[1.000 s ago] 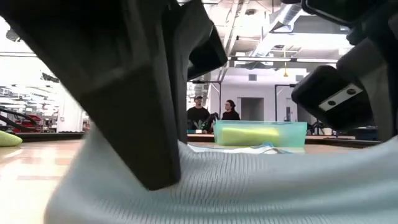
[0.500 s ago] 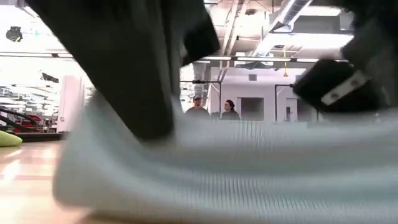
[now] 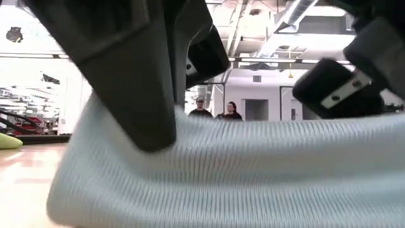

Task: Roll microfiber towels into tight, uniform cylinder then place into a basket
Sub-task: Roll the blue microfiber cloth

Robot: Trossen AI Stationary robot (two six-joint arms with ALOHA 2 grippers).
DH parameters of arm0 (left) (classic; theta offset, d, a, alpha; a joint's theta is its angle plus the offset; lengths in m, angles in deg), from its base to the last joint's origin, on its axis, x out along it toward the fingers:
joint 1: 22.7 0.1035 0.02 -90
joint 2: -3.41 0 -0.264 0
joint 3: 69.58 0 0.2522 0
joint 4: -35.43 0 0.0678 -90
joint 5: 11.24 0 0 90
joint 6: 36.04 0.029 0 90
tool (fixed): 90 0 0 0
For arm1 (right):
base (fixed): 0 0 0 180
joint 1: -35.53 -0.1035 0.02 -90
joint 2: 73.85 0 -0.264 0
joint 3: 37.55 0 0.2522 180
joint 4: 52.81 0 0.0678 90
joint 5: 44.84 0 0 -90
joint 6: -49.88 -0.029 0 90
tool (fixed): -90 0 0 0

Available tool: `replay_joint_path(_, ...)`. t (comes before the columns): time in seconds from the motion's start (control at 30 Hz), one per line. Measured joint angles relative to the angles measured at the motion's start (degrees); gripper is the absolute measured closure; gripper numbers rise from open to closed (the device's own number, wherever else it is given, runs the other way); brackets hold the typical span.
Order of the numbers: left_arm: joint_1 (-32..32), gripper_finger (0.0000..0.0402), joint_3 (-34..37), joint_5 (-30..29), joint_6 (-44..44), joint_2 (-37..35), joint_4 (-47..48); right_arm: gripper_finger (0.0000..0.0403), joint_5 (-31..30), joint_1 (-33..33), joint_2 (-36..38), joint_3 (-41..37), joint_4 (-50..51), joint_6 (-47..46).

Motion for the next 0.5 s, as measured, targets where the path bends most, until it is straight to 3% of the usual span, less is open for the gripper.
replay_joint_path(0.2, 4.0, 0.0400, 9.1, 4.7, -0.7, -4.0, -6.2, 0.0390, 0.0, 3.6, -0.1, -5.7, -6.9, -4.5)
replay_joint_path(0.5, 7.5, 0.0389, 17.3, 3.4, -4.7, -7.0, -11.8, 0.0386, -0.6, 5.4, -0.1, -6.2, -6.5, -4.5)
